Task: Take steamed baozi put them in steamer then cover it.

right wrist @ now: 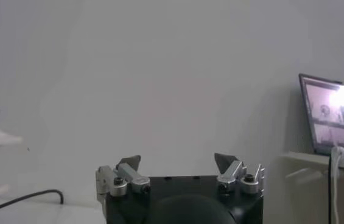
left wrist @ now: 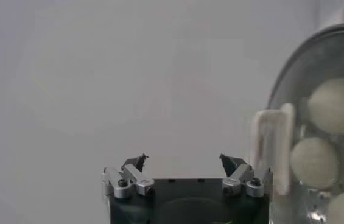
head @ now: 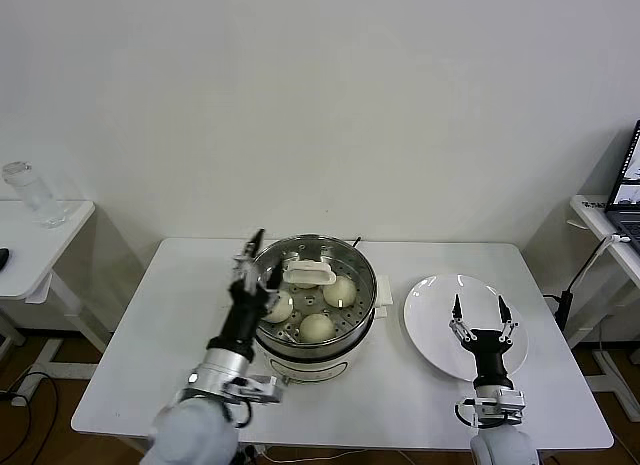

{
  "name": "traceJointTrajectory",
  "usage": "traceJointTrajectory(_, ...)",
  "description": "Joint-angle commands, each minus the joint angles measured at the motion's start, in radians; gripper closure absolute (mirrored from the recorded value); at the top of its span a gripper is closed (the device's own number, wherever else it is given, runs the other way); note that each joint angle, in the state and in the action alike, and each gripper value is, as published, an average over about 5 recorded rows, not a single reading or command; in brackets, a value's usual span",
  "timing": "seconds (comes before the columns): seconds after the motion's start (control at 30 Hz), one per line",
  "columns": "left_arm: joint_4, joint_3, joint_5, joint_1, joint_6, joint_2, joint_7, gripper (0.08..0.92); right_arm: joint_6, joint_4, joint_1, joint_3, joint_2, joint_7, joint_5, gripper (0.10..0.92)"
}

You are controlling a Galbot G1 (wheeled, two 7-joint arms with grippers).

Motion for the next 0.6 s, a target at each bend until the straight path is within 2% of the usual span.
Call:
traceJointTrajectory(0.03,0.125,-0.46,-0.858,0.18,-0.409,-0.089,-0.236,0.177,-0.097,0.065,-0.023,-0.015,-0.016,-0.012,0.145,0.203)
traceJointTrajectory(0.2,0.284,-0.56,-1.008,0.183,-0.588,-0.133,-0.119,0.177,-0.127,0.082,-0.035,-0.025,-0.017,-0.012,0.18,0.203)
traceJointTrajectory(0.43,0.325,-0.593,-1.1,0.236,-0.623,-0.14,-0.007,0.177,-0.15,0.104,-0.06,-0.032,-0.017,-0.015,0.192,0.203)
traceJointTrajectory(0.6,0.359,-0.588,-1.102,0.261,-0.645,-0.136,0.029,0.177,-0.165,0.124,-0.084,-0.034,-0.013,-0.021,0.193,0.203)
